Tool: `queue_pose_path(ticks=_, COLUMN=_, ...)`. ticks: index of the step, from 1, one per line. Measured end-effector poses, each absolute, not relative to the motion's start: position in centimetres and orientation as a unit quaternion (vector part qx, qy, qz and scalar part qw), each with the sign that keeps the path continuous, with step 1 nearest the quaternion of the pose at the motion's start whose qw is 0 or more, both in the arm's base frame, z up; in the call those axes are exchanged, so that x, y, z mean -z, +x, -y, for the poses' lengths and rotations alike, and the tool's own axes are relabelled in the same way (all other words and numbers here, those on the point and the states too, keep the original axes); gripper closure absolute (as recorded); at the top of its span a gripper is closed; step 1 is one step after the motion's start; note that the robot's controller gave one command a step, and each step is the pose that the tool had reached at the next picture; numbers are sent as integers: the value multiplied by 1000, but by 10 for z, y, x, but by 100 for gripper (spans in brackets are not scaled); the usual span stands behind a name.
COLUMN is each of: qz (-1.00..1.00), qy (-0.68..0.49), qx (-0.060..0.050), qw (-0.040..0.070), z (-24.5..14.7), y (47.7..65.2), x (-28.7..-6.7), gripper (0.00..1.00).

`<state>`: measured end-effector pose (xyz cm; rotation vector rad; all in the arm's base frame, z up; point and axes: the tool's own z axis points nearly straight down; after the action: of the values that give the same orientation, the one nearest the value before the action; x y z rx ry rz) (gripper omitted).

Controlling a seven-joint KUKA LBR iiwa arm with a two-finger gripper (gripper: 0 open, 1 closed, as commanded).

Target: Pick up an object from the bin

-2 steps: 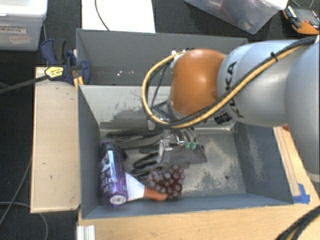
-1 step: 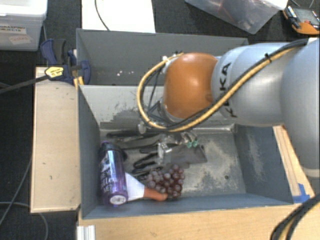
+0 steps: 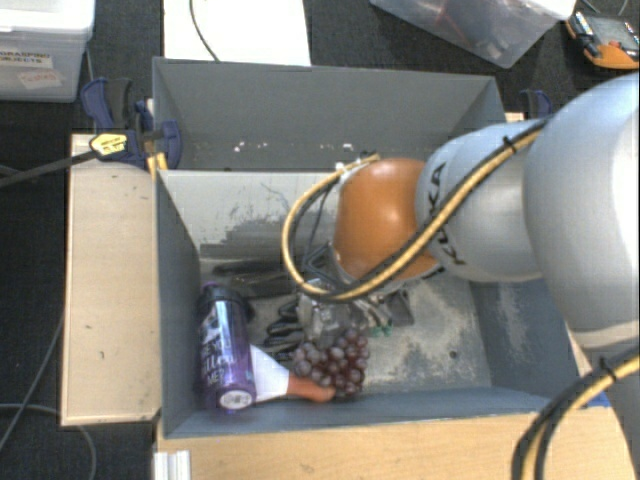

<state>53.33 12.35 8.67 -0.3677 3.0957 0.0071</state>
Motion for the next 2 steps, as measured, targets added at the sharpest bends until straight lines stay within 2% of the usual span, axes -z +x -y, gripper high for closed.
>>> queue_pose_path(ticks=2, qz=-994, qy=-107, qx=-3, qw=12, z=-123, y=534, x=-86, gripper=100)
